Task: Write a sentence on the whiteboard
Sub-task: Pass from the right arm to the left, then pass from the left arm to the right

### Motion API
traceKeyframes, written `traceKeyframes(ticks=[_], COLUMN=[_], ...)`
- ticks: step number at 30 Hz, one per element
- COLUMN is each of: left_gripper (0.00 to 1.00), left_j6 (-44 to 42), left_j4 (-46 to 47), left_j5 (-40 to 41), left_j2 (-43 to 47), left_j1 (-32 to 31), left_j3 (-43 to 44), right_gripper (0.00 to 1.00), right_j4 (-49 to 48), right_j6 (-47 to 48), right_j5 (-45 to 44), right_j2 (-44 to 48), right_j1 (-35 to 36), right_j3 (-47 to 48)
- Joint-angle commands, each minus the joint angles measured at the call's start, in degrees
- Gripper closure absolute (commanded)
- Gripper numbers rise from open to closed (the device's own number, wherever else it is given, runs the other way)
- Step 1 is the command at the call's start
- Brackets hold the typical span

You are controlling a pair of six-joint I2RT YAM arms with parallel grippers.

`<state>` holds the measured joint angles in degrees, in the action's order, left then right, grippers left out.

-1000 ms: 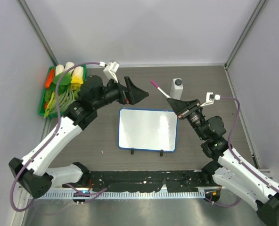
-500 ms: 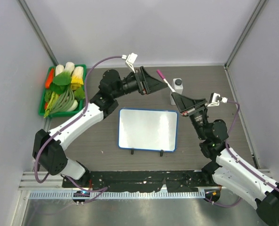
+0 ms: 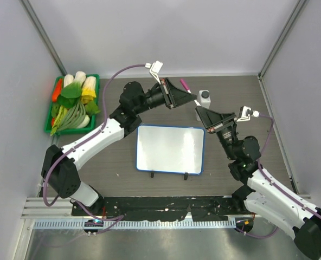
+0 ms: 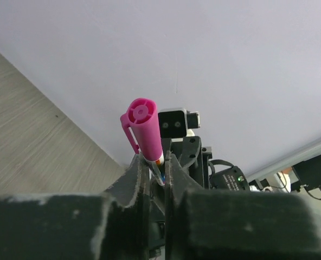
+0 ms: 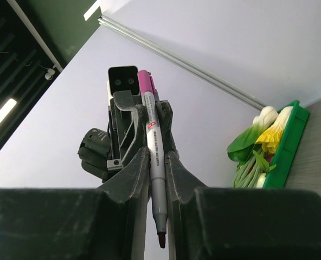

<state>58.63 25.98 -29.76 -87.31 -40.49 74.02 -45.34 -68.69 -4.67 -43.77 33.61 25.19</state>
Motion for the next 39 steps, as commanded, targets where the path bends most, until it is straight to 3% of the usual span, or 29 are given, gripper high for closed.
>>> traceKeyframes(ticks=[1, 2, 5, 6, 9, 13, 15, 17, 22, 28, 33, 39], left_gripper=[0.99, 1.00, 1.00, 1.00, 1.00, 1.00, 1.00, 1.00, 1.00, 1.00, 1.00, 1.00], left_j6=[-2.9, -3.4, -6.1, -7.7, -13.0, -18.7, -21.6, -24.2, -28.7, -34.5, -39.2, -38.6], left_j4=[2.0, 1.5, -2.9, -5.2, -14.0, -24.1, -30.0, -34.6, -46.4, -59.4, -63.1, -62.0], left_j5=[4.0, 4.1, 4.0, 4.1, 4.9, 5.1, 5.4, 5.9, 4.3, -1.6, -9.3, -24.6], left_j2=[1.0, 1.2, 2.0, 2.5, 3.9, 6.0, 7.3, 8.6, 10.5, 12.0, 14.2, 13.0], left_j1=[-0.1, -0.1, 0.0, -0.1, 0.1, 1.6, 2.6, 3.6, 6.3, 8.3, 9.2, 9.6], left_j3=[1.5, 1.6, 2.9, 3.6, 6.3, 9.3, 10.6, 11.5, 12.5, 11.1, 9.7, 10.8], right_gripper=[0.98, 0.96, 0.72, 0.70, 0.49, 0.13, 0.04, 0.04, 0.04, 0.06, 0.05, 0.06], right_j4=[0.1, 0.0, 0.9, 2.8, 8.1, 15.5, 19.0, 21.4, 38.4, 47.0, 42.4, 34.9], right_j6=[0.8, 1.4, 2.9, 4.9, 7.8, 11.2, 14.6, 18.5, 29.5, 38.4, 38.1, 34.4], right_j5=[1.1, 1.5, 3.3, 3.8, 6.9, 7.6, 8.3, 11.1, 13.5, 22.2, 35.1, 52.7], right_j2=[0.4, 0.4, 0.8, 1.1, 1.5, 2.5, 3.2, 3.2, 2.8, 0.3, -3.0, -9.8], right_j1=[0.0, 0.1, 0.1, 0.1, 0.1, 0.1, 0.1, 0.0, -0.1, -0.9, -2.0, -1.9], right_j3=[2.0, 1.8, 1.3, 1.4, 2.8, 3.8, 4.9, 6.3, 13.7, 20.1, 21.7, 23.6])
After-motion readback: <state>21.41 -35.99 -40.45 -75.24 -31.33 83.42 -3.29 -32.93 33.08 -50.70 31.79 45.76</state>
